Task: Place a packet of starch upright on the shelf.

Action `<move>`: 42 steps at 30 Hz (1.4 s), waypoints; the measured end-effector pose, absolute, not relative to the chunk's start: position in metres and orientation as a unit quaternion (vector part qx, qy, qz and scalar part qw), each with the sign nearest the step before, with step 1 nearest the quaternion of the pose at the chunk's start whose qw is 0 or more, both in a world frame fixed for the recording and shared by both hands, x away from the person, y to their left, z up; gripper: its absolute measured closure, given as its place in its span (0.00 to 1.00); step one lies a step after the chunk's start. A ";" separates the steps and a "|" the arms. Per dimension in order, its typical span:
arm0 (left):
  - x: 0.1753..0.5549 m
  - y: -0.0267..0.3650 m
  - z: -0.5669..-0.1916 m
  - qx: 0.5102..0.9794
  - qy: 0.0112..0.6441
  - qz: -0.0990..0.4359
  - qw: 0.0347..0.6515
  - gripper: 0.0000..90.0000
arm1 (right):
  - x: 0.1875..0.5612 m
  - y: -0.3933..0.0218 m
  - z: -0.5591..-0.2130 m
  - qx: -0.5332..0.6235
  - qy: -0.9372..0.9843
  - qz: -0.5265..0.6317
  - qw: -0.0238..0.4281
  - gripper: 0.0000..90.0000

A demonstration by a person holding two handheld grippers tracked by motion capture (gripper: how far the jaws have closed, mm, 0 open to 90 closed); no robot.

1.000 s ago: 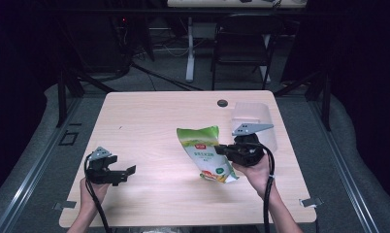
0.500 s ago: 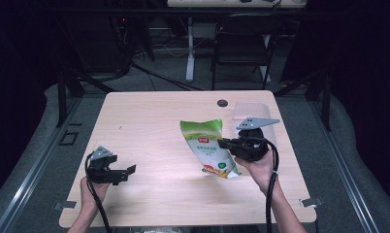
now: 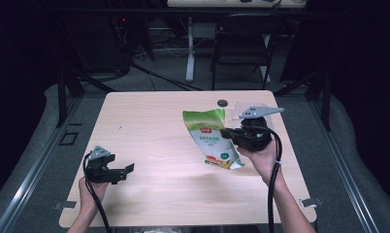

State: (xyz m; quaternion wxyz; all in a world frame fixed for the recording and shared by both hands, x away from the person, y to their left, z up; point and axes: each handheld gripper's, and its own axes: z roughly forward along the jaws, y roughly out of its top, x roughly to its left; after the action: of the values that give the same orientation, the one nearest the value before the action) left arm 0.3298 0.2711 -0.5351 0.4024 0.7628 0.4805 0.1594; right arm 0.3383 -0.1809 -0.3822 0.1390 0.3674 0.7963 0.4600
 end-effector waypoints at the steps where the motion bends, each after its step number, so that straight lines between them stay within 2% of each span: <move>1: 0.330 0.271 -0.535 0.764 0.480 0.158 0.401 0.10 | 0.339 -0.181 -0.381 0.367 0.796 0.460 0.141 1.00; 42: 0.332 0.272 -0.537 0.762 0.488 0.159 0.394 0.10 | 0.388 -0.220 -0.336 0.415 0.766 0.452 0.193 1.00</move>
State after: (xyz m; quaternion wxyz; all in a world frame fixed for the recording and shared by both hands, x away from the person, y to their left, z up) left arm 0.3317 0.2722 -0.5366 0.3942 0.7622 0.4884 0.1589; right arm 0.3881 -0.2197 -0.3363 0.1932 0.4149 0.7655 0.4522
